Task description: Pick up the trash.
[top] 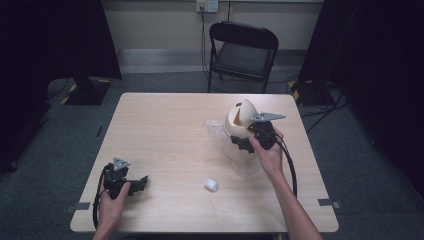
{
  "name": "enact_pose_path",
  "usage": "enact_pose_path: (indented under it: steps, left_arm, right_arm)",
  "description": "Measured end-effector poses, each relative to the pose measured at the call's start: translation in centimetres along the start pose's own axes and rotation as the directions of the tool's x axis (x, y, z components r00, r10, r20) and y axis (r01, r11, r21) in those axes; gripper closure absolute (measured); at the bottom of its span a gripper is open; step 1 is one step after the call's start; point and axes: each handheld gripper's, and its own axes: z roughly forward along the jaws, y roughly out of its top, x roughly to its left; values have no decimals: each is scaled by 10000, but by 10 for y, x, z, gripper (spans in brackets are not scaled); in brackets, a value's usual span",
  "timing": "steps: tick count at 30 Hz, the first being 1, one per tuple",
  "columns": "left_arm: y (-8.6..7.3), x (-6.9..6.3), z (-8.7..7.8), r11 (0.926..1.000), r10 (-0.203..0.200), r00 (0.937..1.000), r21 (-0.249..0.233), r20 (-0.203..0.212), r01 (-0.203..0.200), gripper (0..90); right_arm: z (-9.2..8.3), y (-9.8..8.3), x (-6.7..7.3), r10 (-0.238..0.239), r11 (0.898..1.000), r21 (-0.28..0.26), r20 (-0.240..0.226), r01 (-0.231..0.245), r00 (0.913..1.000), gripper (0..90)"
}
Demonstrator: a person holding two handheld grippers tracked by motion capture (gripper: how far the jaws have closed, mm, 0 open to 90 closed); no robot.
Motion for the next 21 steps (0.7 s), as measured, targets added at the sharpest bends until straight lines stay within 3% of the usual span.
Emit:
enact_pose_path:
  steps: [8, 14, 21]
  left_arm:
    - [0, 0, 0, 10000, -3, 10000, -2, -3, 3, 0]
    - [0, 0, 0, 10000, -1, 10000, -1, -3, 1, 0]
    - [0, 0, 0, 10000, -1, 10000, 0, -3, 1, 0]
  right_arm:
    - [-27, 8, 1, 268, 9973, -674, -145, -277, 9995, 134]
    - [-39, 7, 6, 176, 9974, -699, -83, -181, 9998, 136]
    - [-59, 0, 20, 5, 9974, -714, 301, 17, 9995, 151]
